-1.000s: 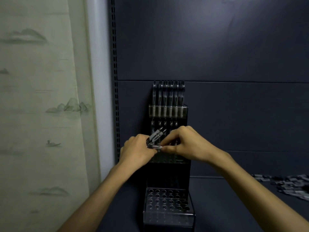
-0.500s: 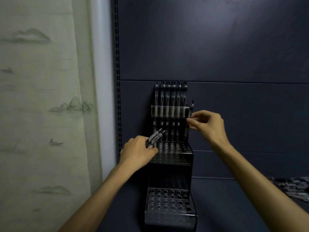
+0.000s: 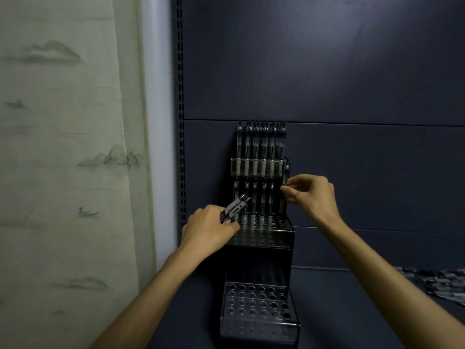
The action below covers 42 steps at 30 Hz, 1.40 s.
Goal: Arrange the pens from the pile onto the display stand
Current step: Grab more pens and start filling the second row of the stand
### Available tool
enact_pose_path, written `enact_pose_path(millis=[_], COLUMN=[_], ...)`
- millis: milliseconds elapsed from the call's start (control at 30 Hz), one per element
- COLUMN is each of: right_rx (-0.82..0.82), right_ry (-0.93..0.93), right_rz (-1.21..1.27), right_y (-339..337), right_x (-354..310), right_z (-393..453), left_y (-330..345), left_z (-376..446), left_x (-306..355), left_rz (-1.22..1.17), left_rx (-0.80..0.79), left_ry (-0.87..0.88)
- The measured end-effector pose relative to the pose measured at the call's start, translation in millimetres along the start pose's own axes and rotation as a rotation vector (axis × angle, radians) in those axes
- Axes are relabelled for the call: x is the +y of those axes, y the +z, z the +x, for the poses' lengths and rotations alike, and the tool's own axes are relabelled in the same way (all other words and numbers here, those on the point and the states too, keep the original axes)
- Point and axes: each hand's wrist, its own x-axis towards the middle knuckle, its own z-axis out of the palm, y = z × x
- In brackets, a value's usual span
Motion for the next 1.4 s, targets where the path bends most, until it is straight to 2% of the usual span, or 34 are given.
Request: enact_pose_path(millis=[367, 867, 1133, 1400], right_rx=[0.029, 0.004, -0.083, -0.050], right_ry=[-0.066, -0.034, 0.034, 0.072], right_rz=[-0.242, -0.470, -0.479, -0.486], right_y=[5.2, 9.7, 14.2, 16.5], right_x=[1.2, -2.5, 10.4, 16.7], right_z=[-6.5, -3.2, -15.0, -24.0], left_y=[-0.3, -5.6, -7.6, -4.2], left_z=[-3.1, -8.4, -10.8, -12.8], left_x=[-0.2, 2.4, -1.6, -4.1], left_rz=[0.001, 0.024, 0.041, 0.034], left_rx=[-0.001, -0.008, -0.007, -0.030], left_ry=[0.012, -0.013, -0.014, 0.004])
